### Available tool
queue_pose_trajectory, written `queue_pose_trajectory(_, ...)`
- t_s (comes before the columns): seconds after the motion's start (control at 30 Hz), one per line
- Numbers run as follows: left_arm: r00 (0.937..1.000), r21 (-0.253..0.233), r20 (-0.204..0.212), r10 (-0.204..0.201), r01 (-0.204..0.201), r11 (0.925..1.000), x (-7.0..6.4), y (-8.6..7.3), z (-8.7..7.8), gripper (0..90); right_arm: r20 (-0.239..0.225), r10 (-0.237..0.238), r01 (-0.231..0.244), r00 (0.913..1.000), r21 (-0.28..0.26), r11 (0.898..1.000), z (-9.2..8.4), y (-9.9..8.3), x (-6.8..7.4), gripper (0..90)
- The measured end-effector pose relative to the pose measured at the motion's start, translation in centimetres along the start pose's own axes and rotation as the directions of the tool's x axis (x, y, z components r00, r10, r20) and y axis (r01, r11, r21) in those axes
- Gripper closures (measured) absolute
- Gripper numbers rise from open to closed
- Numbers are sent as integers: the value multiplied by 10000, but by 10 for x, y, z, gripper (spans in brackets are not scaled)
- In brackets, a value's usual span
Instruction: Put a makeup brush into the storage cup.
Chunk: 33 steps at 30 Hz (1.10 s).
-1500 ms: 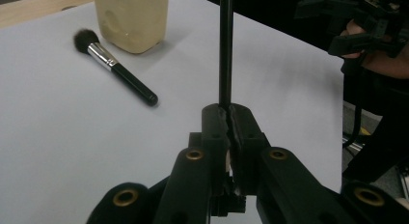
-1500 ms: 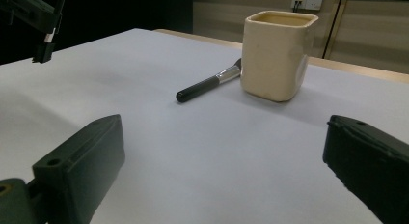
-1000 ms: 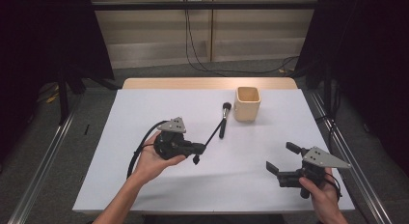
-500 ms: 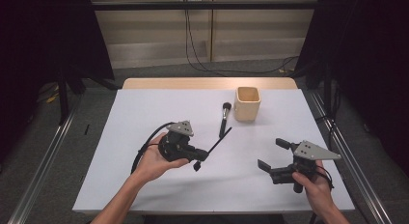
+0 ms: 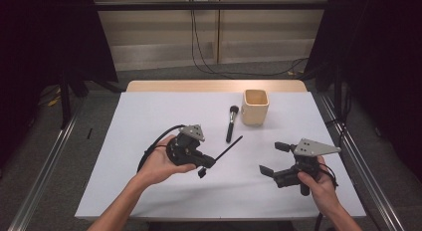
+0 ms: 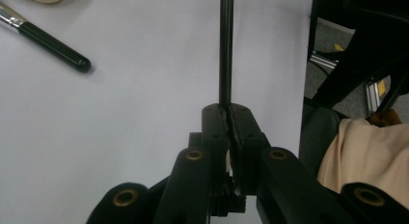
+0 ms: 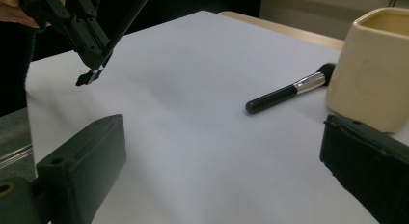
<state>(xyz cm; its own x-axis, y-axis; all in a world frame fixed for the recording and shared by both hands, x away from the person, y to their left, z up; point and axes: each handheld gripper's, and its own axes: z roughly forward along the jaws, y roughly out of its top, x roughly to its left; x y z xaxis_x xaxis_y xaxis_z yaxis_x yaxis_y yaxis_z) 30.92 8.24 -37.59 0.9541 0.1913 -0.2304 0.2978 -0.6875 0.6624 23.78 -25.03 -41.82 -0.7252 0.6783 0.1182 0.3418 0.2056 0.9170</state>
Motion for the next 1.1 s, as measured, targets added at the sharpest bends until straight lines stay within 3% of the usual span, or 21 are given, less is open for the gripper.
queue_pose_trajectory(0.23, 9991, 937, -25, 415, -411, 9948, -6, 8, 3, 862, -281, -135, 144, 9995, 343, 9993, 7, 5, 0, 6)
queue_pose_trajectory(0.47, 9991, 1357, -18, 412, -406, 9899, -4, 12, 5, 862, -616, -406, 456, 9973, 822, 9956, 15, 9, 4, 4)
queue_pose_trajectory(0.63, 9980, 1777, 85, 633, -638, 9820, -6, 15, 6, 862, -880, -524, 634, 9947, 1266, 9899, 21, 14, 7, 4)
queue_pose_trajectory(0.8, 9982, 1956, 206, 566, -596, 9789, -7, 17, 6, 862, -1540, -424, 726, 9872, 1960, 9779, 24, 21, 9, 6)
queue_pose_trajectory(1.1, 9964, 2413, 449, 716, -804, 9671, -8, 19, 7, 862, -1857, -856, 1325, 9789, 2572, 9572, 34, 28, 10, 11)
